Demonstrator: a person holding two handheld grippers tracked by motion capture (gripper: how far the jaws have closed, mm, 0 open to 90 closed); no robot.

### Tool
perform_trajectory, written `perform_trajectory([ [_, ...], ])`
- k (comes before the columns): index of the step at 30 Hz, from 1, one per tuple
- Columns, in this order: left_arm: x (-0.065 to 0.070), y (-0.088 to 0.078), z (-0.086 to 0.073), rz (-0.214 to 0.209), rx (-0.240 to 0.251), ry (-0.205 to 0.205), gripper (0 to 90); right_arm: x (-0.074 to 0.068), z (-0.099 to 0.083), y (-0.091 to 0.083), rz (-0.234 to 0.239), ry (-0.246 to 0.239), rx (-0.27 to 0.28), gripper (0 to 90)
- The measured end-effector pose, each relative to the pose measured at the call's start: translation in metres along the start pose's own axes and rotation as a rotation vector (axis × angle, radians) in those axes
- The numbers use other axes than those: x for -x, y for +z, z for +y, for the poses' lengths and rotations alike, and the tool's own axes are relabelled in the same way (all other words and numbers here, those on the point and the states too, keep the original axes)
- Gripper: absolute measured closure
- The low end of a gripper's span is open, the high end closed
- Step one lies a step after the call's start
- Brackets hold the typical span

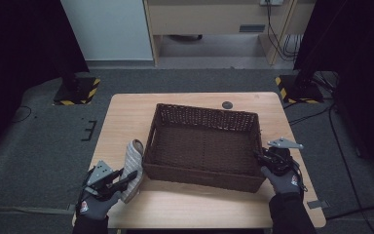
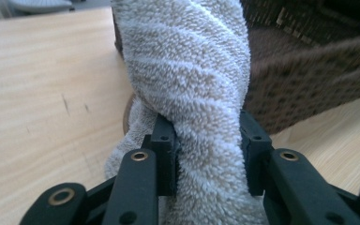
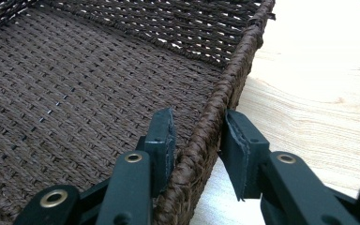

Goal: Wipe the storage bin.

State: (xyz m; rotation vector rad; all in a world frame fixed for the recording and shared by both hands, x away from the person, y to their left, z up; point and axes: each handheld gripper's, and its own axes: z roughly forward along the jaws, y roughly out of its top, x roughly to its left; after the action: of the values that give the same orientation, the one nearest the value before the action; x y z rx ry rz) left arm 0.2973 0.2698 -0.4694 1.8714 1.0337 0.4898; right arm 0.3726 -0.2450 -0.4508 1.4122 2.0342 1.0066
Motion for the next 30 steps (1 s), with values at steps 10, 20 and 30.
perform_trajectory([
  [10,-0.006,0.025,-0.018,0.014,-0.144,-0.014,64.7,0.0,0.0,0.0,0.0,0.0,0.0,65.2],
  [20,-0.036,-0.006,-0.004,0.148,-0.011,-0.097,64.4,0.0,0.0,0.0,0.0,0.002,0.0,65.0],
  [30,-0.08,-0.003,-0.02,0.267,-0.094,-0.189,63.2,0.001,0.0,0.0,0.003,0.006,0.005,64.8],
])
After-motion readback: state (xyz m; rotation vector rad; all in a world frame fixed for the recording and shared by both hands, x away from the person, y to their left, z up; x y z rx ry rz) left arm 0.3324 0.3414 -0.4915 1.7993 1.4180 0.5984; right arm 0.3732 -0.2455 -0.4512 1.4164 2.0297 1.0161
